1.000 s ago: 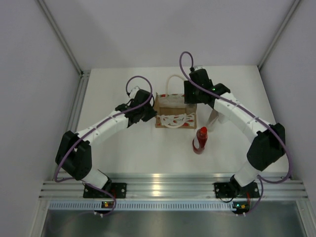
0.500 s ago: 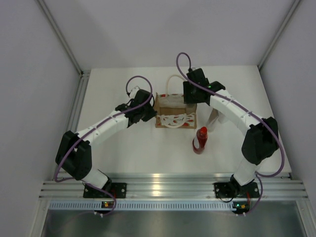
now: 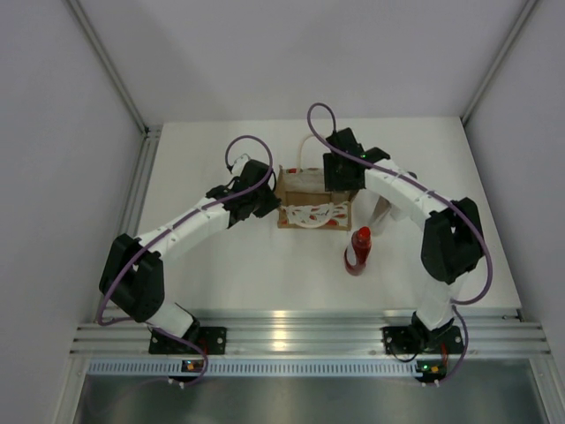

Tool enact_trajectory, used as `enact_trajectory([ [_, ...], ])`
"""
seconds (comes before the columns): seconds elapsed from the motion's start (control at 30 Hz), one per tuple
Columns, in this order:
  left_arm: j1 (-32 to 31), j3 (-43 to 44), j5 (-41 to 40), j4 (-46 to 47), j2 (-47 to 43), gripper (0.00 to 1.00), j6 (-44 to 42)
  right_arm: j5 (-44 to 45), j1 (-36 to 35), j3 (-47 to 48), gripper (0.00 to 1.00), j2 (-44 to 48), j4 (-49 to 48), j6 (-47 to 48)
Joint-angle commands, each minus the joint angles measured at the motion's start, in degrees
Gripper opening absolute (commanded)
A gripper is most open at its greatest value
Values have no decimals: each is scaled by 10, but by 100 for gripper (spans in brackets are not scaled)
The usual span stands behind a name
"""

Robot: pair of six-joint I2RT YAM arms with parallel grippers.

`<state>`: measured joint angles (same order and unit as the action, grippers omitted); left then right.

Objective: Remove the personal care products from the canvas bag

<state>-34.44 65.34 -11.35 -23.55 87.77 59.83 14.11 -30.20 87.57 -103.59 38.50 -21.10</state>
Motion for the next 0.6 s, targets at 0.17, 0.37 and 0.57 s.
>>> enact_trajectory([
  [0.17,5,-3,-31,-18,-6,0,-9,10,5,32,50,-28,10,-15],
  [0.37,5,-2,-32,-18,-7,0,-9,10,6,37,20,-22,9,-13],
  [0.57,5,-4,-33,-18,-8,0,-7,0,4,51,0,0,9,-3],
])
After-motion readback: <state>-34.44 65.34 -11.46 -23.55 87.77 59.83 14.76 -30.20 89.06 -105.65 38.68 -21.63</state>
